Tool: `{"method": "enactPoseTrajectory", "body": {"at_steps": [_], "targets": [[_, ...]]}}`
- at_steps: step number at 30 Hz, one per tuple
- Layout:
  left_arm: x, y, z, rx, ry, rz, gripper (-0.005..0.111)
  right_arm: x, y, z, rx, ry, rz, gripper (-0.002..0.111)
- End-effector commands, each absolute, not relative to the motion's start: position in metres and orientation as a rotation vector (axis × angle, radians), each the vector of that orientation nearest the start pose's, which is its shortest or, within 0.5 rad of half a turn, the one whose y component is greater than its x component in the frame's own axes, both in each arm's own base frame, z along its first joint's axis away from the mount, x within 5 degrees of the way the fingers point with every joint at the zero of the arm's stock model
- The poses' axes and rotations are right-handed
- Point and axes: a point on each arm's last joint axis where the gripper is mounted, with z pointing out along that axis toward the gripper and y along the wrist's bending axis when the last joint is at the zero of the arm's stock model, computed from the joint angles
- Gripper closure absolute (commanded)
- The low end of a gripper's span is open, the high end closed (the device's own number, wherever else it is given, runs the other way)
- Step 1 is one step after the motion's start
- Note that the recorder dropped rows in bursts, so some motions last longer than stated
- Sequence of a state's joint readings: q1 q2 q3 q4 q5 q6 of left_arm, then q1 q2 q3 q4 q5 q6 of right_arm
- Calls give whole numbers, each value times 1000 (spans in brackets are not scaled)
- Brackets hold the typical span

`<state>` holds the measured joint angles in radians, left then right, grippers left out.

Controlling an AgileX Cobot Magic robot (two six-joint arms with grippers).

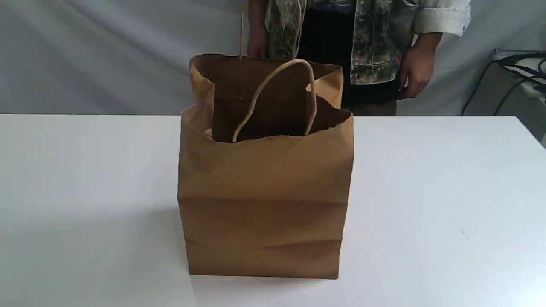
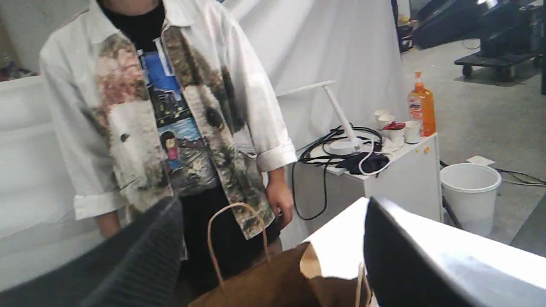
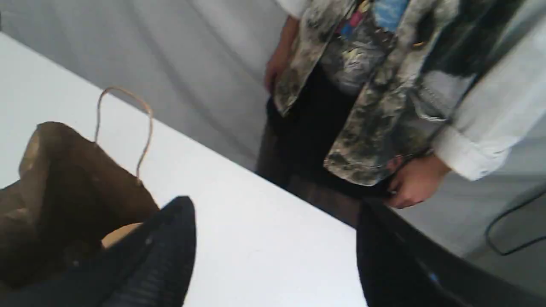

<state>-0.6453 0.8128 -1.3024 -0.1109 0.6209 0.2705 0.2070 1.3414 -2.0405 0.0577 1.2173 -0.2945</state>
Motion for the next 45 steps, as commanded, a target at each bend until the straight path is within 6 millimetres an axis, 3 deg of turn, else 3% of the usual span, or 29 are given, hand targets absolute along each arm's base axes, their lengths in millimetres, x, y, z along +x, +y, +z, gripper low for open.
{"method": "enactPoseTrajectory", "body": {"at_steps": [1, 7, 11, 16, 20, 23, 25, 28, 31, 39, 45], "targets": [[69, -53, 504, 641, 1518, -384, 44, 172, 31, 565, -429, 1909, -76, 53], [19, -11, 504, 566, 1437, -400, 44, 112, 13, 551, -298, 1716, -116, 53], [-9, 10, 485, 534, 1395, -412, 45, 78, 8, 522, -281, 1546, -107, 53], [-25, 28, 440, 452, 1437, -436, 46, 48, 4, 460, -282, 1439, -102, 53], [-34, 36, 401, 390, 1454, -485, 46, 40, 4, 408, -246, 1401, -43, 53], [-34, 36, 375, 360, 1483, -516, 46, 41, 5, 372, -241, 1379, -19, 53], [-24, 29, 359, 341, 1560, -540, 46, 46, 7, 349, -248, 1372, -15, 53], [-18, 21, 347, 346, 1626, -582, 47, 53, 9, 321, -240, 1404, 23, 53], [-9, 12, 338, 348, 1593, -612, 59, 60, 12, 299, -206, 1458, 87, 53], [22, -15, 300, 334, 1411, -661, 107, 66, 13, 267, -219, 1545, 87, 53], [37, -29, 257, 372, 1280, -642, 107, 66, 13, 267, -219, 1549, 87, 53]]}}
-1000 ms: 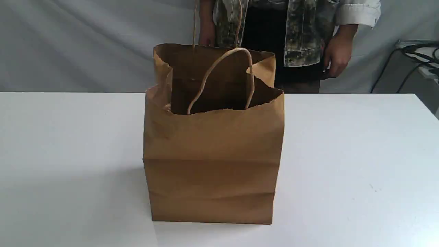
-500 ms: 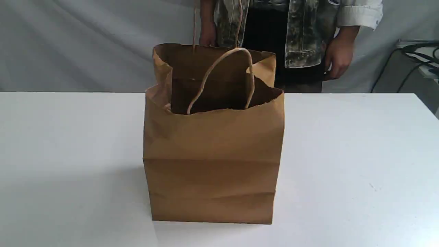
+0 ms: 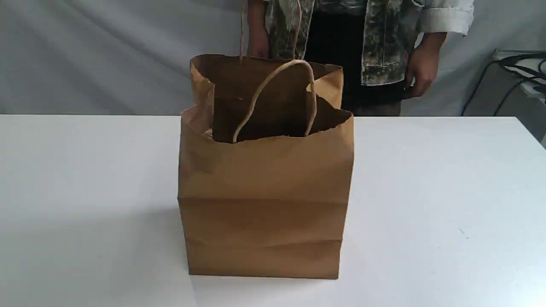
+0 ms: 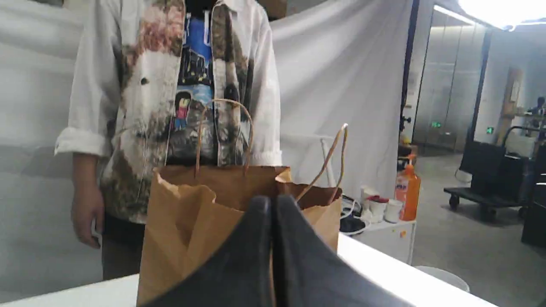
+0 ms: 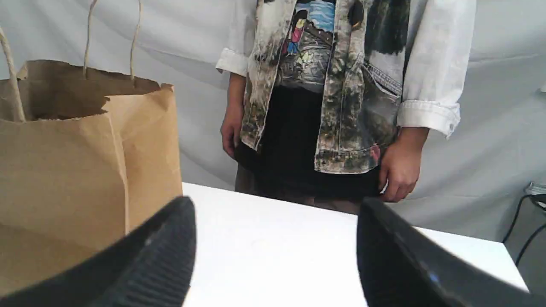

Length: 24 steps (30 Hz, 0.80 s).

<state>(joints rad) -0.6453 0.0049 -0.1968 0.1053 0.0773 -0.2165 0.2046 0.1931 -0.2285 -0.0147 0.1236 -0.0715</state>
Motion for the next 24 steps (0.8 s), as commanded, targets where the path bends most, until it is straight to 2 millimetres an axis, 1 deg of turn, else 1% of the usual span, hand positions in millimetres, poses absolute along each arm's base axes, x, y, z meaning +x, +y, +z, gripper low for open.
{"method": "enactPoseTrajectory", "body": {"at_steps": [1, 4, 10, 14, 19, 24], "targets": [[38, -30, 250, 375, 1294, -642, 107, 66, 13, 267, -216, 1549, 90, 53], [42, -33, 232, 390, 1346, -633, 107, 66, 13, 267, -216, 1549, 90, 53], [44, -34, 219, 396, 1388, -629, 107, 66, 13, 267, -216, 1549, 90, 53], [44, -34, 219, 397, 1392, -628, 107, 66, 13, 267, -216, 1549, 90, 53], [45, -34, 211, 412, 1481, -602, 107, 66, 13, 267, -216, 1549, 90, 53], [45, -34, 211, 412, 1481, -602, 107, 66, 13, 267, -216, 1549, 90, 53]]}}
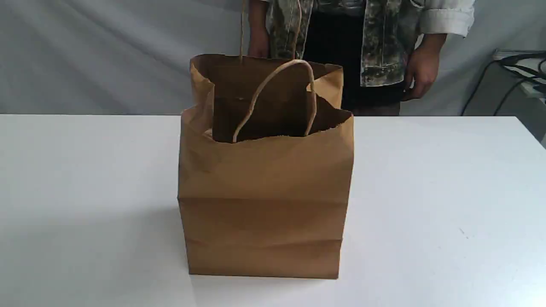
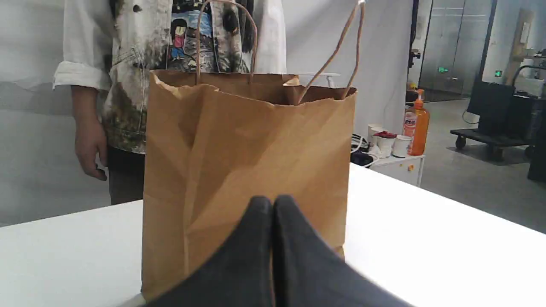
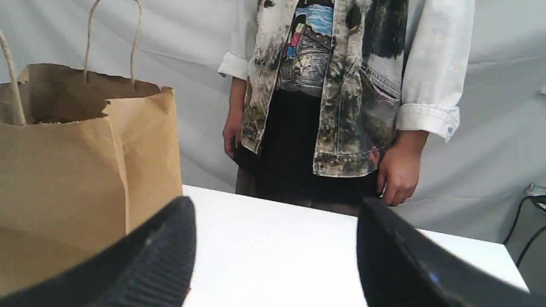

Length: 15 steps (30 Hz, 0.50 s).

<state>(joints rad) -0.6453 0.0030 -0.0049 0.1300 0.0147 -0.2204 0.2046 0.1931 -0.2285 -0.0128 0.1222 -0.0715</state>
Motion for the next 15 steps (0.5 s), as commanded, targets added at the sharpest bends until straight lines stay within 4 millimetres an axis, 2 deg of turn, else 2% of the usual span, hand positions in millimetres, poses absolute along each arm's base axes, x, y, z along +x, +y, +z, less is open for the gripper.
{"method": "enactPoseTrajectory", "body": {"at_steps": [1, 11, 13, 15], "targets": [[45, -34, 211, 412, 1481, -602, 107, 66, 13, 267, -216, 1549, 90, 53], [45, -34, 211, 413, 1480, -600, 107, 66, 13, 267, -216, 1549, 90, 53], [46, -32, 211, 436, 1466, -522, 107, 66, 13, 267, -214, 1550, 93, 53], [48, -29, 211, 371, 1484, -487, 107, 66, 13, 267, -214, 1550, 93, 53]]}}
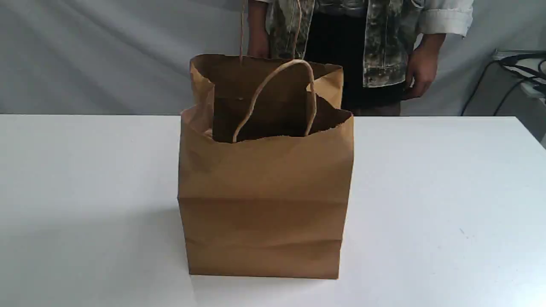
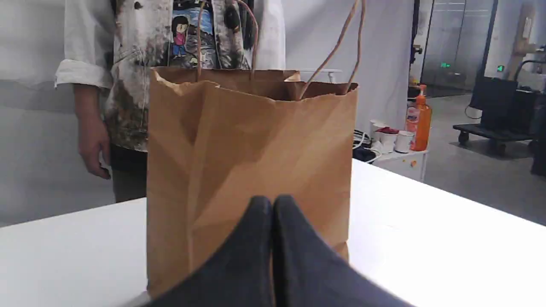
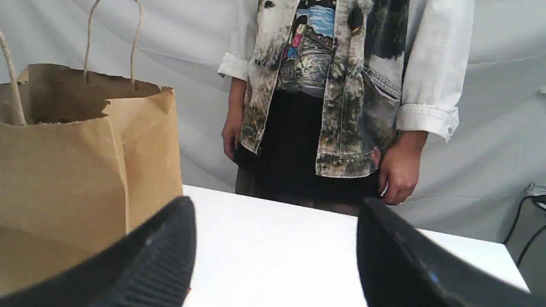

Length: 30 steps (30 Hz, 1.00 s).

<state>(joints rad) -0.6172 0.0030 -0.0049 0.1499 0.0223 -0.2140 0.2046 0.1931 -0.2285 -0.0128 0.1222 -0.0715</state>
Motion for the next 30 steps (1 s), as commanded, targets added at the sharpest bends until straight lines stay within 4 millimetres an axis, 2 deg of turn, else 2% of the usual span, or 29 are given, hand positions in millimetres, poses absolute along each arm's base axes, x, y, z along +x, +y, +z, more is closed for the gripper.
{"method": "enactPoseTrajectory", "body": {"at_steps": [1, 6, 13, 18, 30], "targets": [[50, -27, 209, 303, 1514, -475, 107, 66, 13, 267, -214, 1550, 93, 53], [54, -15, 197, 54, 1675, -374, 107, 66, 13, 267, -214, 1552, 92, 53], [55, -4, 190, -109, 1745, -222, 107, 66, 13, 267, -215, 1554, 92, 53], [55, -3, 188, -95, 1757, -174, 107, 66, 13, 267, -215, 1554, 92, 53], [55, -4, 189, -108, 1750, -193, 107, 66, 13, 267, -215, 1554, 92, 53]]}}
